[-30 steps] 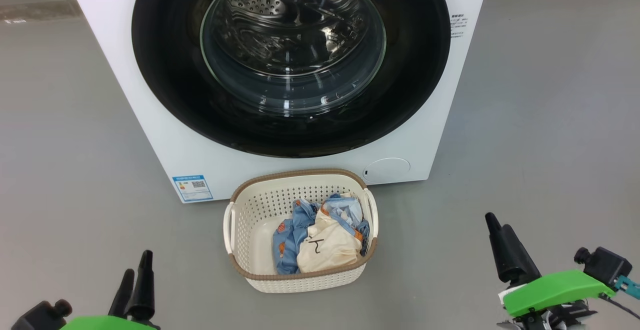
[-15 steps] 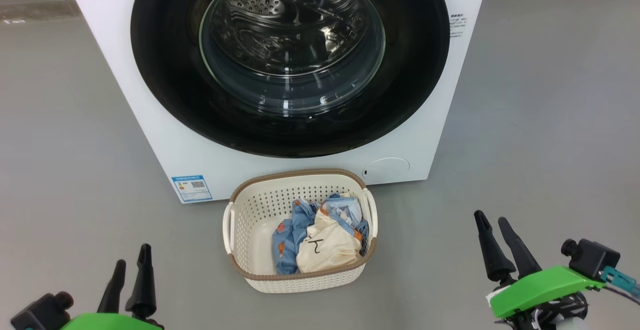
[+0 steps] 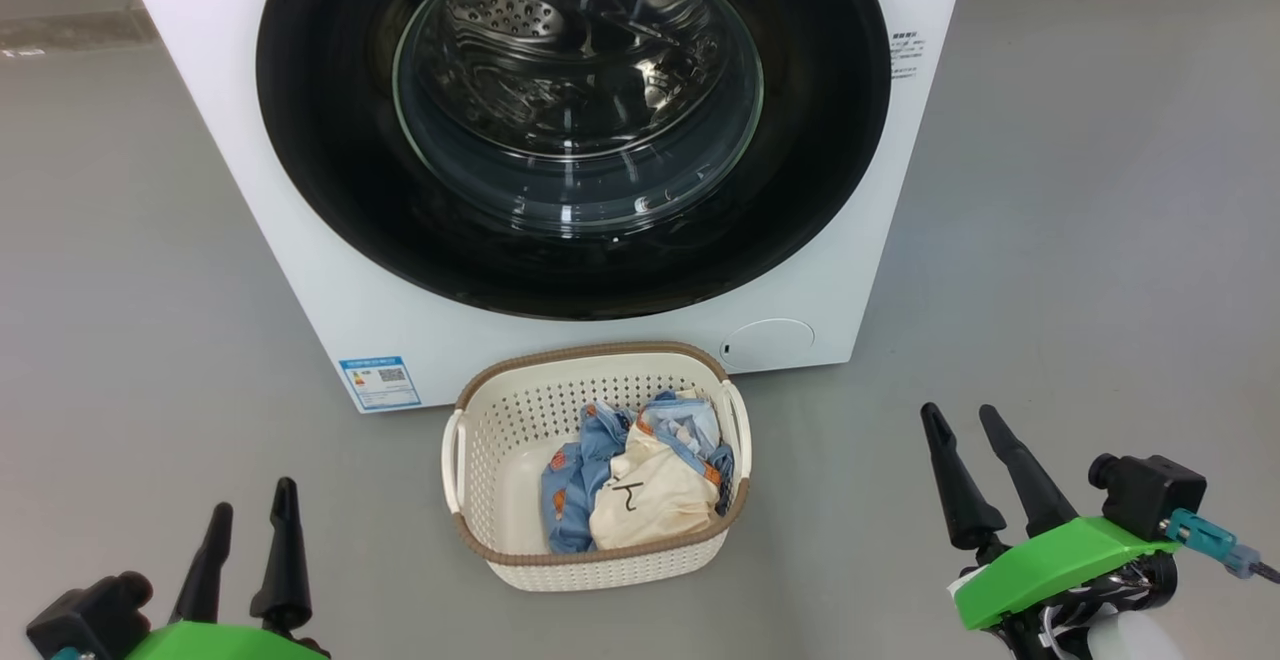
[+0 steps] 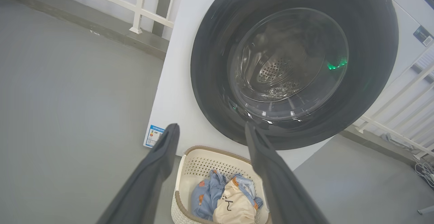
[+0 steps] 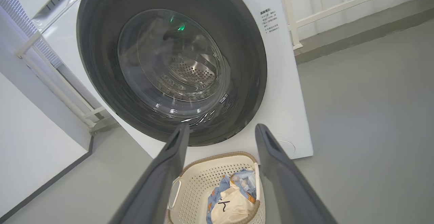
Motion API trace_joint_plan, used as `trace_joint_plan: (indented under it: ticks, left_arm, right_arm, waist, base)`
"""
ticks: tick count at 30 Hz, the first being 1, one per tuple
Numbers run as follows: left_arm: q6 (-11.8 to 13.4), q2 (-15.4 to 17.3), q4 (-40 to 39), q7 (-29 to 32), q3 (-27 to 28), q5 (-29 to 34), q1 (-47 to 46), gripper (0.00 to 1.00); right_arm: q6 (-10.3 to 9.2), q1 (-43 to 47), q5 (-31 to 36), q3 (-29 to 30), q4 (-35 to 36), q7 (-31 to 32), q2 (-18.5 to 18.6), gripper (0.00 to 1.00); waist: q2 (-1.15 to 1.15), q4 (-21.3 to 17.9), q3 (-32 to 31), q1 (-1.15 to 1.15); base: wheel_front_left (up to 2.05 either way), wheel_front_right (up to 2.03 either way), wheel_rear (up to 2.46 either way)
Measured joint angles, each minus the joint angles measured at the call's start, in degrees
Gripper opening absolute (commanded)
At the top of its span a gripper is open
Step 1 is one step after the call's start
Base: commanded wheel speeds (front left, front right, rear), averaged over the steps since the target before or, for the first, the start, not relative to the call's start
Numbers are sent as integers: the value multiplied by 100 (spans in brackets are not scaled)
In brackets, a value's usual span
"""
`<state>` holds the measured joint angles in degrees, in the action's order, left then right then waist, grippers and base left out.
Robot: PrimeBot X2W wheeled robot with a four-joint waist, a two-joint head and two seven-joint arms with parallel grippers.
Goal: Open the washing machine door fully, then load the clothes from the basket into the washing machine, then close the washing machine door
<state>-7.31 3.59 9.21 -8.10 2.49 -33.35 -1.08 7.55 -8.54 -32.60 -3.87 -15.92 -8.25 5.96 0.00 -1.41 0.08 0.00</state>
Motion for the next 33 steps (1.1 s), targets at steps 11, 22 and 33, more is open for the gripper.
trace_joint_plan:
  ticks: [11,22,33]
  left_arm:
    - [-1,-9,-78,-186,4,810,18,100]
    - [-1,-9,-127,-368,20,1573,18,100]
    - [-2,-10,-91,-560,56,2379,18,100]
  right_arm:
    - [0,-174,857,-152,55,-180,109,100]
    - [0,-215,1658,-88,44,-355,137,100]
    - [0,-216,2440,44,40,-534,76,100]
  waist:
    - [0,31,4,0]
    - [0,48,-6,0]
    - [0,-12,-6,0]
  base:
    - [0,0,0]
    - [0,0,0]
    - [0,0,0]
